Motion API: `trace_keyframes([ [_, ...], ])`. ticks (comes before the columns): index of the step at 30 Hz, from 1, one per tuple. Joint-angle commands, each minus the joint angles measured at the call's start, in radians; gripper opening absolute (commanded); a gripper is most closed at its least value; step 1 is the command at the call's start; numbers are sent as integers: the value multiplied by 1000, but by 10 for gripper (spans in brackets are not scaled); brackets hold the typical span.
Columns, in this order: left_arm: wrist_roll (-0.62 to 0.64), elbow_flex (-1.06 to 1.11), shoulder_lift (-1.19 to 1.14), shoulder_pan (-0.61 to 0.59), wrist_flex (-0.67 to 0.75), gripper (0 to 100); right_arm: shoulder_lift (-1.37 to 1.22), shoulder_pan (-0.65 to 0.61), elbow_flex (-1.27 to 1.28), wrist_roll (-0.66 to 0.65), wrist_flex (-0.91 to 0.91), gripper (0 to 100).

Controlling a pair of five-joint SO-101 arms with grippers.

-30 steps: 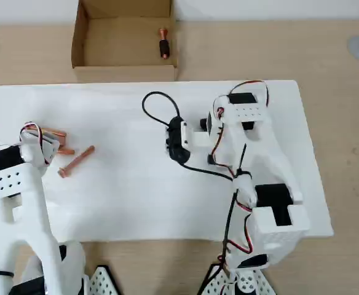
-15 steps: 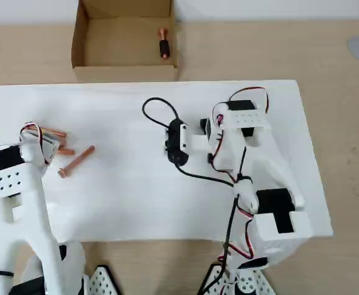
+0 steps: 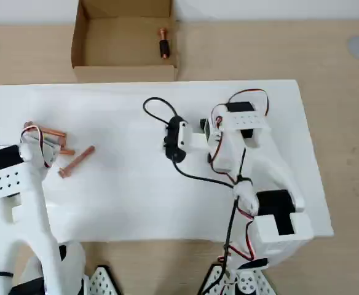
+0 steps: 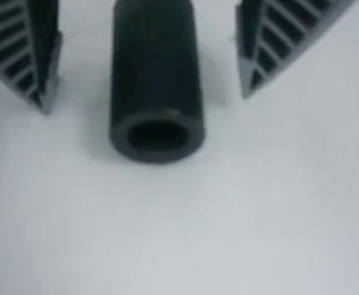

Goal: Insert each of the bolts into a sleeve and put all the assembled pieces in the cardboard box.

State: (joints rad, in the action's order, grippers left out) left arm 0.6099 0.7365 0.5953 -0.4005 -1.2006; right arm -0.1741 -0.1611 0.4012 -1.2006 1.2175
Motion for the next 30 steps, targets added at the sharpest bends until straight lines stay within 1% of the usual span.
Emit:
trace_keyframes([
  [1, 0, -55, 28, -11, -17, 216, -13, -8, 15, 17, -41, 231],
  [6, 0, -55, 28, -11, -14, 216, -13, -7, 15, 35, -41, 217],
  [11, 0, -55, 28, -11, -11, 216, -13, -8, 15, 37, -51, 96],
  [14, 0, -55, 28, -11, -12, 217, -13, -5, 15, 68, -84, 58],
  [20, 0, -55, 28, -11, -15, 217, -13, -5, 15, 86, -100, 50],
  [23, 0, -55, 28, -11, -15, 217, -13, -5, 15, 92, -98, 21],
  [27, -23, -55, 28, -9, -14, 216, -5, -4, 2, 144, -98, 12],
  [30, -66, -71, 28, -8, -18, 215, -4, -4, -51, 238, -95, 12],
])
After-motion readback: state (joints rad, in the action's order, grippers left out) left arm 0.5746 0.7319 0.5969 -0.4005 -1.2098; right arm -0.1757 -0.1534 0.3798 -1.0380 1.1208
